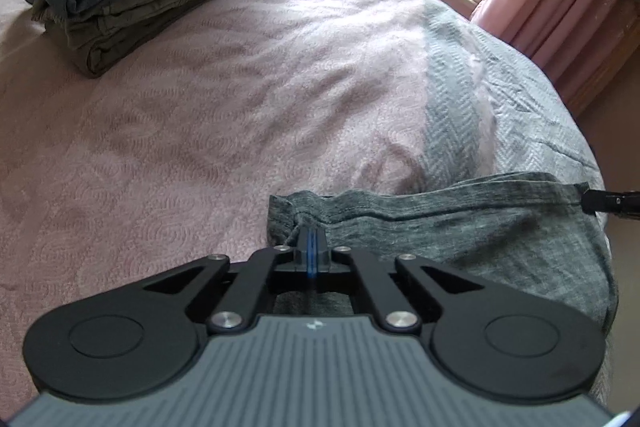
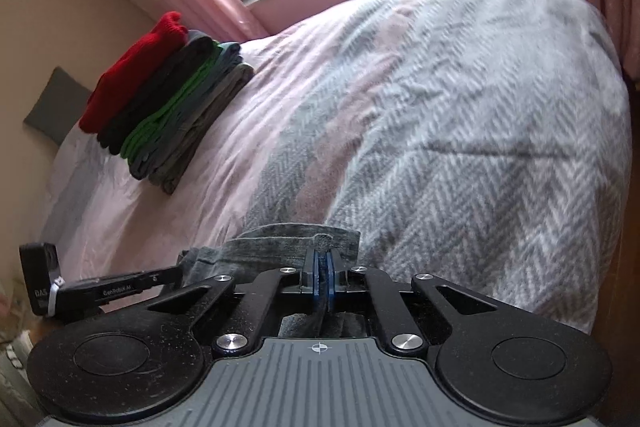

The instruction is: Fold clothes

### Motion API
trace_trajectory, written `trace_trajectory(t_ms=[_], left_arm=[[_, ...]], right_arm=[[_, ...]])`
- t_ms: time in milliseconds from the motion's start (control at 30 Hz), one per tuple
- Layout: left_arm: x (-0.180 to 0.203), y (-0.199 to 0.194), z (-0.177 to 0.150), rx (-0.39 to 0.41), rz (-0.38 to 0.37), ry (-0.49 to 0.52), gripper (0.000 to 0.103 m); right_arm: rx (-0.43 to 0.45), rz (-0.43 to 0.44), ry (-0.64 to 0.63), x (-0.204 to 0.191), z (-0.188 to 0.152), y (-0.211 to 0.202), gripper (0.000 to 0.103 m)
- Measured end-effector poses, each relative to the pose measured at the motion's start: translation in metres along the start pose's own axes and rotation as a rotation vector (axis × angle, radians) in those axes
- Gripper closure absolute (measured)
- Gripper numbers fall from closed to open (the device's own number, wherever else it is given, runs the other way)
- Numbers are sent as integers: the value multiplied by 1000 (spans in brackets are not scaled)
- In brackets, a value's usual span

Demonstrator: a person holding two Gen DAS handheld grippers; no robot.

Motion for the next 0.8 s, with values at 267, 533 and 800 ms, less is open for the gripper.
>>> trace_trajectory(t_ms=[267,533,800], left_arm=[[0,-4,3,11,22,32,100],[-5,9,3,-19,41,47,97],[-5,12,7,-43,36,74,94]], right_arm=[[-33,10,43,1,-3,3,95],[-61,1,45,3,-6,9,92],[-39,-2,47,4,-3,9,62]])
Point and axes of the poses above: each gripper's, at about its wrist camera, not at the fingertips, and y roughly the way its jaws point, x to its right, z to its top, the point moved 10 cm from there along y, roughly the way its jaws point, and after that the axes turned 13 degrees about -z, right-handed, at the moved point
